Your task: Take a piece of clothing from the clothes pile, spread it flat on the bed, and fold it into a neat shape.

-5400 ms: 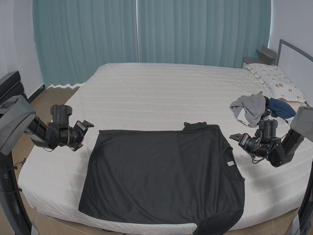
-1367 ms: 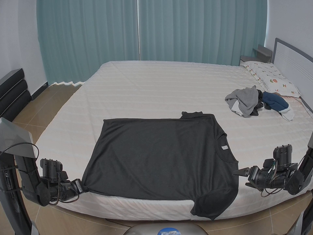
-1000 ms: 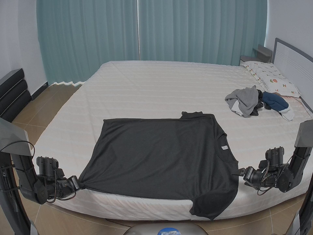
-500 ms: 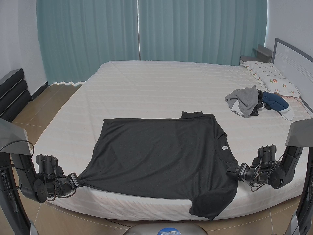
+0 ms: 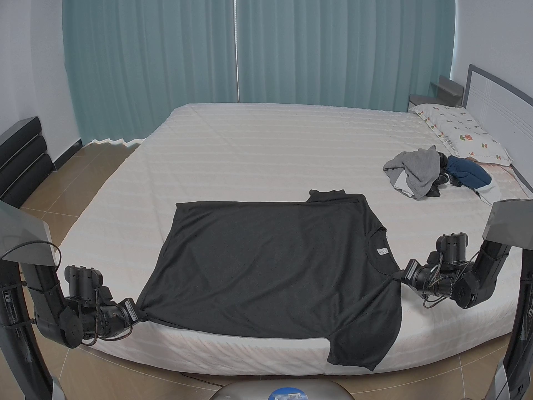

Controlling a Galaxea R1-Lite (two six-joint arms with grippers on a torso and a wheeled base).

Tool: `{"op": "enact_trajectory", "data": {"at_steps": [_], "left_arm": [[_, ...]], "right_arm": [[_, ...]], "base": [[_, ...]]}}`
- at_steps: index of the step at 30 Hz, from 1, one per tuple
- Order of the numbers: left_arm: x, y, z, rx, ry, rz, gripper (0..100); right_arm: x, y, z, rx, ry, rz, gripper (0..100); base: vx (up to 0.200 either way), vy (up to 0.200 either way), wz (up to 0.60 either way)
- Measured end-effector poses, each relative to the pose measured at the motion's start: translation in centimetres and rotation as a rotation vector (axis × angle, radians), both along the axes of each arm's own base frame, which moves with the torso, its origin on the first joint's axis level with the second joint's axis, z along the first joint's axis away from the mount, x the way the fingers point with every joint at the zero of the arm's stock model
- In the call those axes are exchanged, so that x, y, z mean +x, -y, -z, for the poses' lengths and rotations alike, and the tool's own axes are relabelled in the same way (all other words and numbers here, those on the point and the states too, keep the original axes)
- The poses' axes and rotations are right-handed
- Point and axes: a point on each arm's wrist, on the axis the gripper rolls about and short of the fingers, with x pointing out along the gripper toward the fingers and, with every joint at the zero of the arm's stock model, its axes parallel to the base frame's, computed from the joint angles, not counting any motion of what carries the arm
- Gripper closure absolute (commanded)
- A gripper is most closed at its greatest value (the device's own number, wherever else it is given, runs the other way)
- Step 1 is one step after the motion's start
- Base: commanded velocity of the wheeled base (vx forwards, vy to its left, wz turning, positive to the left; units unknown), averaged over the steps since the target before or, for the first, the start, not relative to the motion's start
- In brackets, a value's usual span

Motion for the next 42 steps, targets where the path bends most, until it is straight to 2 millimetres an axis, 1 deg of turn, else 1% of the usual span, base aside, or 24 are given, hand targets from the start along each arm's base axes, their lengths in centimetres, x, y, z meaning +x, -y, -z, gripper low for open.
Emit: {"op": "enact_trajectory", "data": {"at_steps": [8,9,12,16,19,22,26,30,34,36,39,42], "left_arm": [[0.0,0.3,0.2,-0.004,-0.009,0.011,100],[0.0,0.3,0.3,-0.005,-0.01,0.01,100],[0.0,0.4,0.3,-0.007,-0.012,0.013,100],[0.0,0.5,0.3,-0.007,-0.014,0.015,100],[0.0,0.5,0.4,-0.007,-0.014,0.015,100],[0.0,0.5,0.4,-0.008,-0.015,0.015,100],[0.0,0.5,0.4,-0.008,-0.015,0.015,100],[0.0,0.5,0.4,-0.008,-0.016,0.015,100],[0.0,0.5,0.4,-0.009,-0.017,0.016,100],[0.0,0.5,0.4,-0.009,-0.017,0.015,100],[0.0,0.5,0.4,-0.009,-0.017,0.016,100],[0.0,0.5,0.4,-0.009,-0.018,0.016,100]], "right_arm": [[2.6,-0.3,-0.9,0.006,0.052,-0.007,100],[2.9,-0.5,-0.9,0.006,0.055,-0.011,0],[3.4,-0.8,-0.7,0.007,0.06,-0.019,0],[3.5,-0.7,-0.2,0.019,0.054,-0.019,0],[3.3,-0.2,-0.3,0.052,0.039,-0.004,0],[2.5,0.5,-0.6,0.081,0.022,-0.009,0],[0.3,1.3,-0.8,0.114,-0.018,-0.057,0],[-2.8,1.8,-0.7,0.116,-0.068,-0.131,0],[-5.9,1.8,-0.4,0.09,-0.118,-0.205,0],[-7.2,1.7,-0.2,0.074,-0.134,-0.241,0],[-8.4,1.4,-0.1,0.057,-0.135,-0.289,0],[-8.9,1.0,-0.1,0.052,-0.117,-0.314,0]], "base": [[0.0,0.0,0.0],[0.0,0.0,0.0],[0.0,0.0,0.0],[0.0,0.0,0.0],[0.0,0.0,0.0],[0.0,0.0,0.0],[0.0,0.0,0.0],[0.0,0.0,0.0],[0.0,0.0,0.0],[0.0,0.0,0.0],[0.0,0.0,0.0],[0.0,0.0,0.0]]}}
